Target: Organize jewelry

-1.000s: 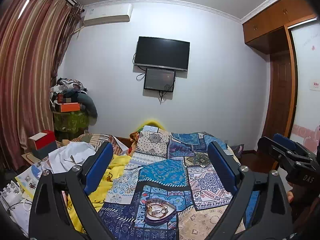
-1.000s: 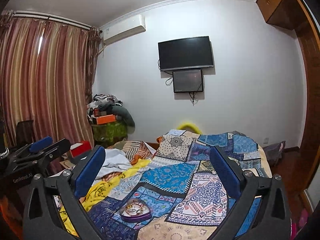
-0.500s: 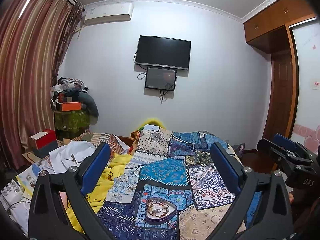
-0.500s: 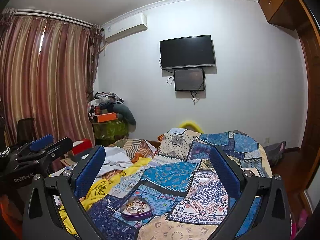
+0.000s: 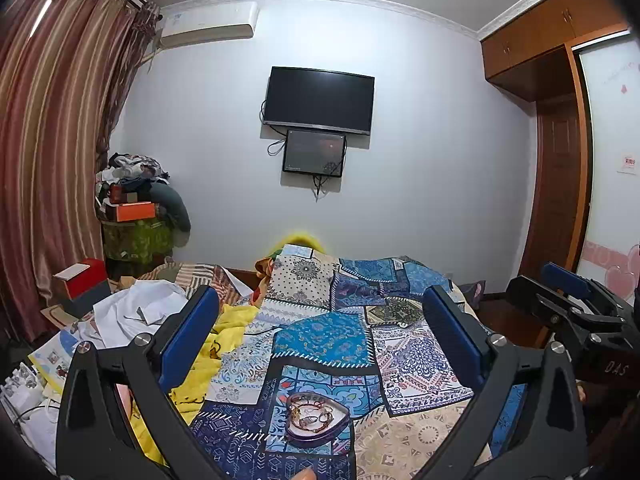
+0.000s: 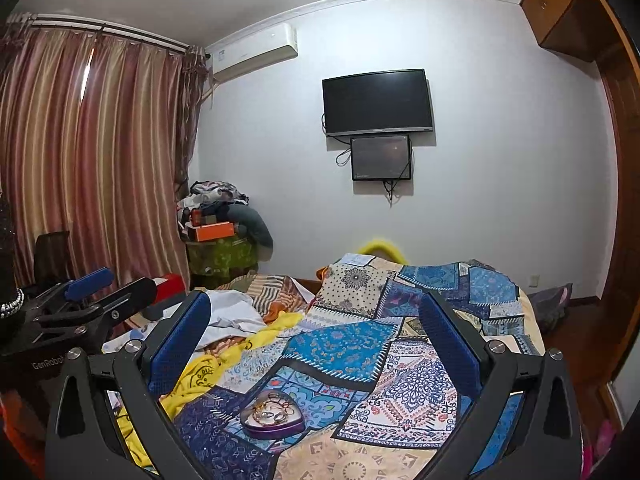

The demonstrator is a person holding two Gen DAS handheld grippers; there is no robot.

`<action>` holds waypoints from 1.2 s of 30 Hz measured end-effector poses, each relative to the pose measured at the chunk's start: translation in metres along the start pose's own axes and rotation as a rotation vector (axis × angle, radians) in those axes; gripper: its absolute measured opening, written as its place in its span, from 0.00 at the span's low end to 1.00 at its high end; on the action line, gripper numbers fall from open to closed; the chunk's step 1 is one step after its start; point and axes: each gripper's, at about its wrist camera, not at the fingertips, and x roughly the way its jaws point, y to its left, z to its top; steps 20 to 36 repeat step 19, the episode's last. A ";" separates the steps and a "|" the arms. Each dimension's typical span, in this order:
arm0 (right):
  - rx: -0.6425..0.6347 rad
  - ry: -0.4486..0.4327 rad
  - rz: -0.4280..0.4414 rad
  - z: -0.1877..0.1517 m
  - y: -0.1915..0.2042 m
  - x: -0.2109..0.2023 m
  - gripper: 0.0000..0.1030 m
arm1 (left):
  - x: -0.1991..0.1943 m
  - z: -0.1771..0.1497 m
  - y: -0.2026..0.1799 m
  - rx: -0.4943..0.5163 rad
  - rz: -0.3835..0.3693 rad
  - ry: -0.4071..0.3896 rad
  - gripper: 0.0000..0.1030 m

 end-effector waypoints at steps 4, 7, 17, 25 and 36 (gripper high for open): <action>-0.002 0.004 0.002 0.000 0.001 0.000 1.00 | -0.001 0.001 0.001 0.001 -0.004 0.003 0.99; -0.002 0.008 0.003 0.000 0.001 0.001 1.00 | -0.001 0.000 0.001 0.003 -0.007 0.006 0.99; -0.005 0.017 0.005 0.002 -0.001 0.003 1.00 | 0.000 0.000 0.003 -0.003 -0.005 0.004 0.99; -0.006 0.021 0.007 0.001 0.000 0.004 1.00 | 0.000 -0.001 0.004 -0.006 -0.001 0.004 0.99; -0.006 0.021 0.007 0.001 0.000 0.004 1.00 | 0.000 -0.001 0.004 -0.006 -0.001 0.004 0.99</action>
